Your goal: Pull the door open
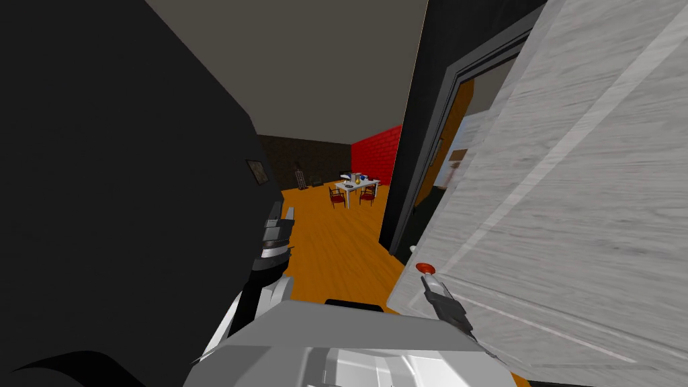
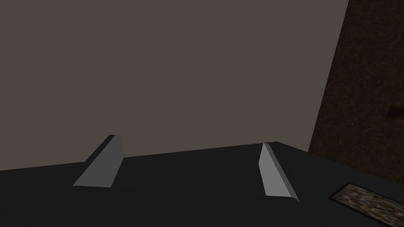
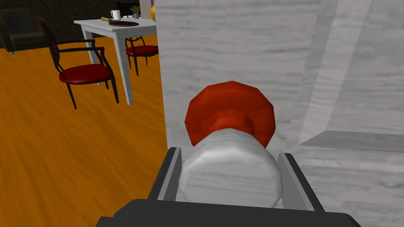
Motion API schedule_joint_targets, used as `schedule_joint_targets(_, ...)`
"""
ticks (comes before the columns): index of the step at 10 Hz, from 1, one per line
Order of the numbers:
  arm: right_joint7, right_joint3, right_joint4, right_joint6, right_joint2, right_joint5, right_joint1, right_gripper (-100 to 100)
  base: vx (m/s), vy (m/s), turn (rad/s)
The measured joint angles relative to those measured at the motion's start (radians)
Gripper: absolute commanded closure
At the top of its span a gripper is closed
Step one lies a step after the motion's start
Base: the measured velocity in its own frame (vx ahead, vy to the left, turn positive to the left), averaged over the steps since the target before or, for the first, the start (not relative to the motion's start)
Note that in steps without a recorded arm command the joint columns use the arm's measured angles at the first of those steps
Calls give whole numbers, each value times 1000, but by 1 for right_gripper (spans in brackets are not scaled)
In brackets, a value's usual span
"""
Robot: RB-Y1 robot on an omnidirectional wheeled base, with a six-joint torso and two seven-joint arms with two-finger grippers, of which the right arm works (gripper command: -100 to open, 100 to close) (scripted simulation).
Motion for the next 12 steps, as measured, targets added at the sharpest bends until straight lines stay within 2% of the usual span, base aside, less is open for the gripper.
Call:
schedule_joint_targets(6, -62, 55, 21, -66, -45, 31, 27, 100, -185, -23, 96)
schedule_joint_targets(8, -68, 61, 27, -70, -50, 35, 29, 100, -155, 1, 133)
schedule_joint_targets(12, -95, 80, 50, -102, -66, 48, 27, 100, -183, -36, 107)
